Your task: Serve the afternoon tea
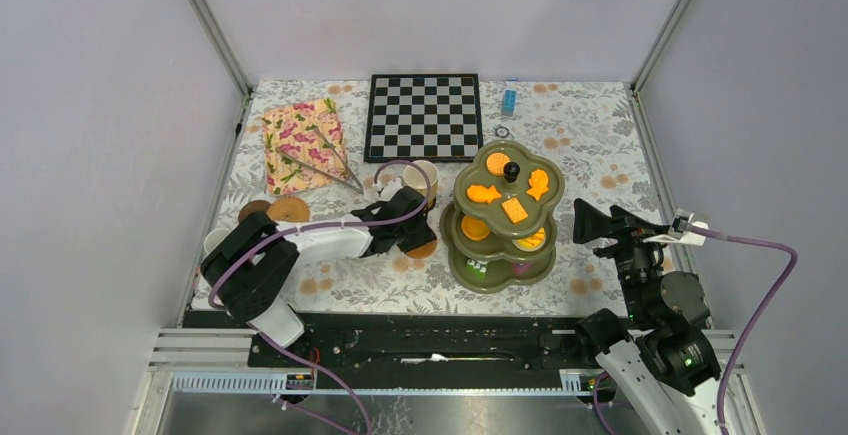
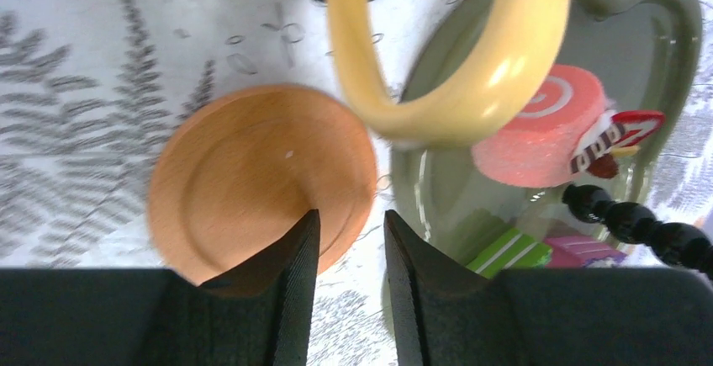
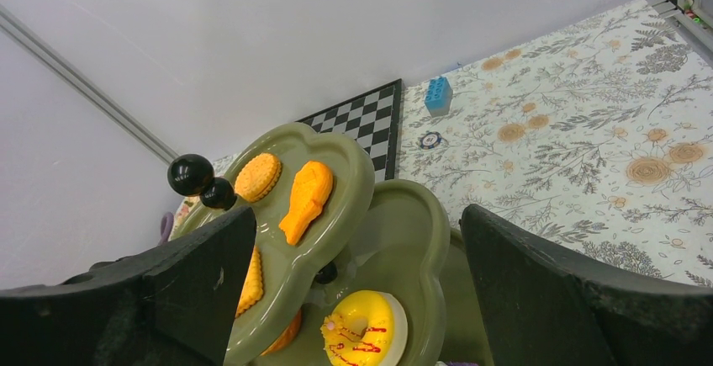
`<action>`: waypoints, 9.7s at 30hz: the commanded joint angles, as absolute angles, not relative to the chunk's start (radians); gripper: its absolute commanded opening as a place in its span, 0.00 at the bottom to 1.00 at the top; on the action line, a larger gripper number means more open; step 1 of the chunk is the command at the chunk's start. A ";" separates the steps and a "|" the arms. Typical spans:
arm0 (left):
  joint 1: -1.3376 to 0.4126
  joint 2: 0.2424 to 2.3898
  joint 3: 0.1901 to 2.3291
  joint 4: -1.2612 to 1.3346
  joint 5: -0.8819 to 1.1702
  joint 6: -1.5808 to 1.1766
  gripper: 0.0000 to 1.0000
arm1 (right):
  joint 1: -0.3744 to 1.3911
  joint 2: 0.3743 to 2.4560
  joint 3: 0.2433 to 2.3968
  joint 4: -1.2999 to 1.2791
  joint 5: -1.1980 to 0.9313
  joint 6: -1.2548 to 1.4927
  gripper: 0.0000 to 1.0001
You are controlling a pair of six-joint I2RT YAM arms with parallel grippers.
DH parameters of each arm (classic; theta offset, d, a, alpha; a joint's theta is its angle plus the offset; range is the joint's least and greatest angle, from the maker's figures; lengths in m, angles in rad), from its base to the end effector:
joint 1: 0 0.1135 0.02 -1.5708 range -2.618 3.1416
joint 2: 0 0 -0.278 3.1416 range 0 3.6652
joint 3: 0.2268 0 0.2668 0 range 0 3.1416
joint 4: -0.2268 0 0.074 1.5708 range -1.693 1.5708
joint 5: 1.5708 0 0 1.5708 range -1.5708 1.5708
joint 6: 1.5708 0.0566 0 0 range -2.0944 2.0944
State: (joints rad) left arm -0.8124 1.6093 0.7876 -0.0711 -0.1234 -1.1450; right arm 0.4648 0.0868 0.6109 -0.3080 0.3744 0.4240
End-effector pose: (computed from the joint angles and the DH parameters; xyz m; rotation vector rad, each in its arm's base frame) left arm 0.2343 -0.2372 0.1404 -0.4834 2.5400 -0.6672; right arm 0.0645 0.0092 0.3468 0.2904 1.3563 0.4908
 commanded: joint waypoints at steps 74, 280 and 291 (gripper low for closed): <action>-0.987 1.446 1.287 -0.824 -0.403 -0.787 0.00 | 0.469 0.085 0.605 -0.268 0.374 0.445 0.98; -0.199 1.352 0.746 -0.263 -0.268 -0.895 0.43 | 0.469 0.115 0.597 -0.256 0.368 0.432 0.98; -0.134 1.660 0.857 -0.201 -0.146 -0.888 0.00 | 0.469 0.112 0.630 -0.279 0.376 0.408 0.98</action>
State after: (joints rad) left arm -0.1265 1.6314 0.8551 -0.2176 -0.2104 -0.8814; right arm 0.4648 0.1051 0.5911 -0.3023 0.3565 0.4313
